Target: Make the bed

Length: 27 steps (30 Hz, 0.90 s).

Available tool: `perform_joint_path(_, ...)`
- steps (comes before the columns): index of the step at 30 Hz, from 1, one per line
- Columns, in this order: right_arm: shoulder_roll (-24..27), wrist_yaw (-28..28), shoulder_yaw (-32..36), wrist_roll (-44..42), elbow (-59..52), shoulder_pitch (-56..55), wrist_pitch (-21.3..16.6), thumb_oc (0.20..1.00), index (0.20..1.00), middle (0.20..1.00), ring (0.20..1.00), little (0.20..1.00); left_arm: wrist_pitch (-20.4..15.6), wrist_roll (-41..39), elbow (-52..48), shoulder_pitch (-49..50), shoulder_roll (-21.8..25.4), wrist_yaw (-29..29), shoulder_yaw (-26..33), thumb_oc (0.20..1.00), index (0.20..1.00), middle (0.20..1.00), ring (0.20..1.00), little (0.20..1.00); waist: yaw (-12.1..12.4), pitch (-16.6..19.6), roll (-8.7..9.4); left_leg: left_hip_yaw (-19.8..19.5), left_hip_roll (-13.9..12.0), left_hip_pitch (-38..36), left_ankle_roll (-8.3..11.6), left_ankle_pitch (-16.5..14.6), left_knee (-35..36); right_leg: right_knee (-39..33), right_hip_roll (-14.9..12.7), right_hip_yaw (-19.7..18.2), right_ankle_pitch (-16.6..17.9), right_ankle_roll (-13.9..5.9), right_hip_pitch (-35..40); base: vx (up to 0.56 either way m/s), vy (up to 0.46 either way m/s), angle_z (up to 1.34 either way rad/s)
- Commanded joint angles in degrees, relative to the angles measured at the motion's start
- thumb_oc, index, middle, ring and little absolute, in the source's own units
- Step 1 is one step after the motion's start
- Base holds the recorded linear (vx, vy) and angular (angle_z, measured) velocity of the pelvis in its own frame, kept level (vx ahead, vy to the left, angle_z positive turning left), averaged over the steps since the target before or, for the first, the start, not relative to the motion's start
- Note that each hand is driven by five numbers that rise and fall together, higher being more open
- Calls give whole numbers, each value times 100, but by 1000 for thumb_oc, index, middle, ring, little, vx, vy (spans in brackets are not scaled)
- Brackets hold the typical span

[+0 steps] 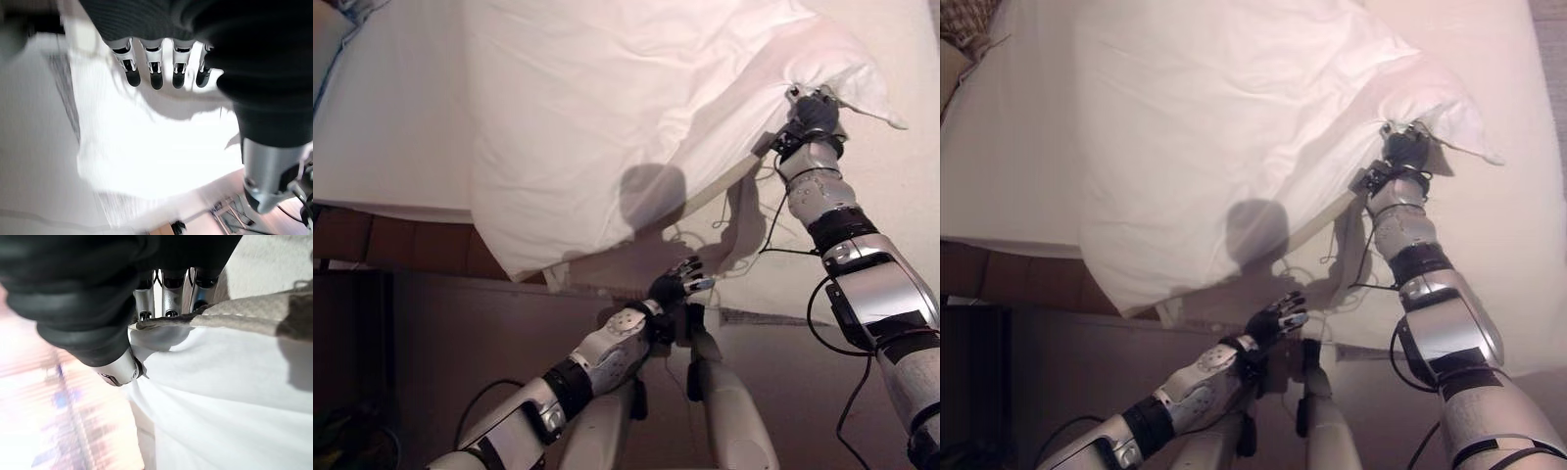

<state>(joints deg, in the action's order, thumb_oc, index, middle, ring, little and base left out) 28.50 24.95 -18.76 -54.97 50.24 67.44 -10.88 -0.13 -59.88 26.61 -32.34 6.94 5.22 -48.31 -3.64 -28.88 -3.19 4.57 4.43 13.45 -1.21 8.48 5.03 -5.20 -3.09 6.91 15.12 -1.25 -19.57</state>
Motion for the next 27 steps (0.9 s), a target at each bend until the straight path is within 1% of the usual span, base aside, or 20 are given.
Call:
perform_joint_path(1, -14, -38, -84, 1, -567, 133, -326, 200, 200, 200, 200, 200, 36, -1113, 361, 70, -554, 117, -93, 1000, 1000, 1000, 1000, 1000, 18, 493, 236, 53, -42, 124, 426, -234, -3, 566, -160, 35, -820, -637, 131, -30, 22, -5)
perform_joint_path(3, -303, 15, -139, -2, -901, -168, -322, 200, 200, 200, 200, 200, -6, -1755, 709, -152, -986, 320, 129, 1000, 1000, 1000, 1000, 1000, -49, 546, 318, 114, -64, 73, 422, -270, -3, 574, -150, -9, -837, -640, 151, -20, 14, -5)
perform_joint_path(5, -371, 26, -143, -4, -1024, -286, -327, 200, 200, 200, 200, 200, -59, -1904, 818, -251, -1084, 380, 261, 1000, 1000, 1000, 1000, 1000, -68, 568, 347, 129, -72, 60, 418, -277, -3, 582, -149, -25, -838, -642, 152, -15, 1, -11)
perform_joint_path(8, -546, 36, -152, 32, -1369, -637, -356, 200, 200, 200, 200, 200, -256, -2230, 1135, -626, -1332, 577, 774, 1000, 1000, 1000, 1000, 1000, -104, 630, 431, 170, -94, 27, 417, -298, -3, 616, -136, -62, -856, -644, 149, 3, -4, -8)
perform_joint_path(9, -630, 51, -107, 44, -1540, -858, -394, 200, 200, 200, 200, 200, -454, -2363, 1306, -906, -1430, 713, 1148, 1000, 1000, 1000, 1000, 1000, -125, 662, 466, 186, -104, 4, 423, -312, -3, 639, -129, -89, -868, -634, 149, -7, -6, -7)
perform_joint_path(10, -630, 60, -113, 50, -1552, -861, -392, 200, 200, 200, 200, 200, -451, -2365, 1319, -920, -1435, 708, 1162, 1000, 1000, 1000, 1000, 1000, -130, 660, 462, 186, -104, 4, 423, -312, -3, 641, -129, -90, -869, -634, 148, -4, -11, -8)
perform_joint_path(11, -664, 71, -90, 59, -1636, -957, -413, 200, 200, 200, 200, 200, -524, -2431, 1390, -1040, -1463, 770, 1370, 1000, 1000, 1000, 1000, 1000, -135, 674, 478, 189, -111, -4, 425, -316, -3, 660, -125, -93, -881, -633, 146, -15, -18, -7)
perform_joint_path(12, -685, 67, -28, 27, -1667, -1043, -445, 200, 200, 200, 200, 200, -640, -2469, 1440, -1205, -1477, 844, 1599, 1000, 1000, 1000, 1000, 1000, -135, 691, 496, 203, -119, 14, 430, -290, -3, 663, -125, -92, -860, -629, 127, -8, -41, -4)
perform_joint_path(13, -788, 107, 63, 79, -1884, -1266, -483, 200, 200, 200, 200, 200, -864, -2572, 1523, -1401, -1489, 996, 2039, 1000, 1000, 1000, 1000, 1000, -129, 701, 537, 210, -130, -21, 440, -327, -3, 695, -111, -90, -899, -633, 135, -24, -34, -3)
perform_joint_path(14, -789, 118, 59, 87, -1900, -1268, -480, 200, 200, 200, 200, 200, -863, -2572, 1531, -1416, -1490, 994, 2051, 1000, 1000, 1000, 1000, 1000, -134, 703, 538, 215, -128, 4, 438, -296, -3, 688, -114, -92, -867, -629, 113, -1, -42, -2)
perform_joint_path(15, -880, 159, 136, 157, -2073, -1488, -509, 200, 200, 200, 200, 200, -1097, -2631, 1537, -1600, -1498, 1168, 2379, 1000, 1000, 1000, 1000, 1000, -123, 716, 554, 219, -147, -12, 445, -328, -3, 705, -102, -91, -901, -626, 111, 0, 0, 0)
perform_joint_path(16, -880, 168, 133, 164, -2086, -1490, -507, 200, 200, 200, 200, 200, -1097, -2630, 1541, -1612, -1499, 1170, 2387, 1000, 1000, 1000, 1000, 1000, -127, 716, 555, 223, -145, 9, 443, -297, -3, 700, -104, -92, -870, -621, 92, 3, -36, -1)
perform_joint_path(17, -929, 209, 203, 246, -2192, -1653, -538, 200, 200, 200, 200, 200, -1323, -2413, 1588, -1792, -1412, 1368, 2634, 1000, 1000, 1000, 1000, 1000, -120, 722, 569, 230, -165, -14, 462, -320, -3, 721, -88, -64, -907, -618, 102, 0, 0, 0)
perform_joint_path(18, -956, 241, 250, 296, -2261, -1756, -566, 200, 200, 200, 200, 200, -1455, -2348, 1554, -1890, -1395, 1451, 2786, 1000, 1000, 1000, 1000, 1000, -116, 722, 581, 230, -172, -9, 471, -320, -3, 720, -86, -48, -909, -615, 103, 0, 0, 0)
perform_joint_path(19, -956, 249, 248, 303, -2274, -1757, -564, 200, 200, 200, 200, 200, -1457, -2342, 1554, -1898, -1396, 1457, 2793, 1000, 1000, 1000, 1000, 1000, -120, 720, 582, 233, -170, 11, 468, -289, -3, 715, -89, -48, -877, -609, 85, -22, -31, -1)
perform_joint_path(21, -1051, 282, 391, 321, -2483, -2008, -651, 200, 200, 200, 200, 200, -1620, -2203, 1535, -2004, -1349, 1616, 3017, 1000, 1000, 1000, 1000, 1000, -136, 724, 607, 230, -191, -5, 492, -318, -3, 717, -70, -25, -913, -601, 99, 6, -27, 0)
perform_joint_path(22, -1148, 309, 513, 316, -2659, -2276, -785, 200, 200, 200, 200, 200, -1725, -2065, 1567, -2120, -1308, 1728, 3207, 1000, 1000, 1000, 1000, 1000, -160, 744, 634, 233, -211, -2, 509, -319, -3, 723, -47, 2, -923, -593, 90, -4, -36, 0)
perform_joint_path(24, -1208, 321, 567, 323, -2762, -2403, -853, 200, 200, 200, 200, 200, -1774, -1994, 1604, -2167, -1283, 1783, 3279, 1000, 1000, 1000, 1000, 1000, -176, 765, 652, 239, -218, 21, 513, -287, -3, 721, -39, 8, -895, -584, 70, -8, -19, 0)
perform_joint_path(25, -1294, 337, 655, 295, -2836, -2588, -961, 200, 200, 200, 200, 200, -1850, -1922, 1675, -2242, -1234, 1851, 3420, 1000, 1000, 1000, 1000, 1000, -199, 794, 667, 236, -241, -2, 523, -335, -3, 737, -24, 11, -943, -586, 88, 0, 0, 0)
perform_joint_path(27, -1340, 345, 716, 286, -2908, -2714, -1032, 200, 200, 200, 200, 200, -1893, -1848, 1708, -2278, -1190, 1907, 3487, 1000, 1000, 1000, 1000, 1000, -215, 816, 675, 240, -249, -15, 527, -351, -3, 742, -9, 11, -961, -584, 92, 15, -13, -2)
